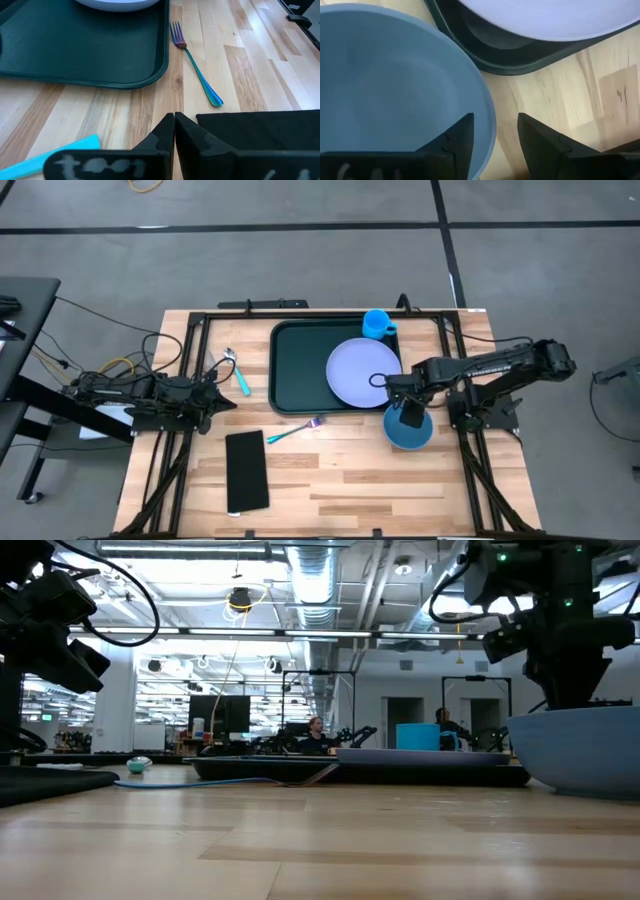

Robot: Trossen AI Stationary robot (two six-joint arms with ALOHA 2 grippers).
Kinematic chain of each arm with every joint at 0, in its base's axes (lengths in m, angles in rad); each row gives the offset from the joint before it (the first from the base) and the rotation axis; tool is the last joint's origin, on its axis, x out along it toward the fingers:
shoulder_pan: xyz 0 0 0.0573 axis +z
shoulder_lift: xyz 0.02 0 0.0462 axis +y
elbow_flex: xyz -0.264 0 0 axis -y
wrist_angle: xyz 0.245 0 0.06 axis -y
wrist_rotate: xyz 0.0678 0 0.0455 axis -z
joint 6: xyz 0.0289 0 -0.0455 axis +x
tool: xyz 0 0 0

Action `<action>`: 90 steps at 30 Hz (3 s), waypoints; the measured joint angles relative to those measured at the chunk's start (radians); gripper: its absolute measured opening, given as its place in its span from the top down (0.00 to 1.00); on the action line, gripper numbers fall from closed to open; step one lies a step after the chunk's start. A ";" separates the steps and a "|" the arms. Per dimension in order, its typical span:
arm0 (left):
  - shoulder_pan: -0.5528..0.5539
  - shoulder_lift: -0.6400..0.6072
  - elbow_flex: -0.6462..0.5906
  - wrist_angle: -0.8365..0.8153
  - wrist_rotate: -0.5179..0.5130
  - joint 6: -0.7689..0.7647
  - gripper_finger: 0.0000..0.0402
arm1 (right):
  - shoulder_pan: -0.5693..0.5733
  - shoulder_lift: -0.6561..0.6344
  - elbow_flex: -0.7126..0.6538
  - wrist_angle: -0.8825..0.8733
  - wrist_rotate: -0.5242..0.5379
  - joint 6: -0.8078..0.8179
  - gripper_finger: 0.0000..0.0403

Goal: Set up tray
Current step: Put the blue bowl on the violet plate

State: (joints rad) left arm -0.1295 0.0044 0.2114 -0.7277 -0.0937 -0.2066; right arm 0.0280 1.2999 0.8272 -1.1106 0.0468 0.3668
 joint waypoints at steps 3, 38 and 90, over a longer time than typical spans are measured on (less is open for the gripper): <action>0.000 0.000 0.000 0.000 0.000 0.000 1.00 | 0.000 0.005 0.000 0.000 -0.007 -0.001 0.65; 0.000 0.000 0.000 0.000 0.003 0.000 1.00 | -0.004 0.137 0.002 -0.002 -0.049 -0.087 0.87; 0.000 0.000 0.000 0.000 0.003 0.000 1.00 | -0.534 0.504 0.718 -0.185 -0.197 -0.790 1.00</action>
State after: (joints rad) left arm -0.1295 0.0045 0.2113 -0.7280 -0.0903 -0.2066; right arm -0.5062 1.8035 1.5451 -1.2952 -0.1507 -0.4235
